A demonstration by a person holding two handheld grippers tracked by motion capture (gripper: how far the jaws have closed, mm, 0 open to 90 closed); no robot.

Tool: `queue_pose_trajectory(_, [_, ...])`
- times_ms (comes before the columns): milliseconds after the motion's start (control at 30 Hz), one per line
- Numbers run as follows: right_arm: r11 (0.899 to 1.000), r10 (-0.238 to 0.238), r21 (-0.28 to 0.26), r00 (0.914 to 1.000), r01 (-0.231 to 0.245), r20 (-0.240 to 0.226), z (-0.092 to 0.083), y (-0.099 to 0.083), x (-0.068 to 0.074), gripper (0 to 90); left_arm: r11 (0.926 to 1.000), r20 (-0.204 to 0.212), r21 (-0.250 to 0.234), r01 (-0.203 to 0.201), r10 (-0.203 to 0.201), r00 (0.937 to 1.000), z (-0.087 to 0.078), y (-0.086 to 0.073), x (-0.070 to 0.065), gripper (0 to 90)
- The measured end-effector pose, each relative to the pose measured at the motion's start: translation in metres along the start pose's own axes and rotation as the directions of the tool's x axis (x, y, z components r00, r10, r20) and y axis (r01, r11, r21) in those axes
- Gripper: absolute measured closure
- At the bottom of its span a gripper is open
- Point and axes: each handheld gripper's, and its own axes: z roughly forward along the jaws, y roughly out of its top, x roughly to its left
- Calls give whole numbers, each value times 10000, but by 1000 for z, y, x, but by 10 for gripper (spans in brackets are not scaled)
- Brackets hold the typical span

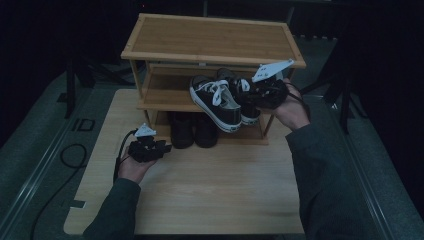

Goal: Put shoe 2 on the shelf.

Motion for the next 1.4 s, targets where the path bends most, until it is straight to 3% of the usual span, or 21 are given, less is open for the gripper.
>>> queue_pose_trajectory(267, [9999, -111, 37, 9999, 111, 23, -6, -2, 3, 900, 9996, -71, -72, -258, 258, 9996, -9, 17, -3, 668])
queue_pose_trajectory(733, [10000, -71, 33, 10000, 71, -40, -10, -14, 5, 900, 9994, -266, -181, -308, 303, 9992, -18, 44, -3, 595])
queue_pose_trajectory(1400, [9993, -380, 4, 9987, 381, -330, -12, -30, 21, 900, 9970, -285, -433, -637, 625, 9976, -19, 70, -10, 658])
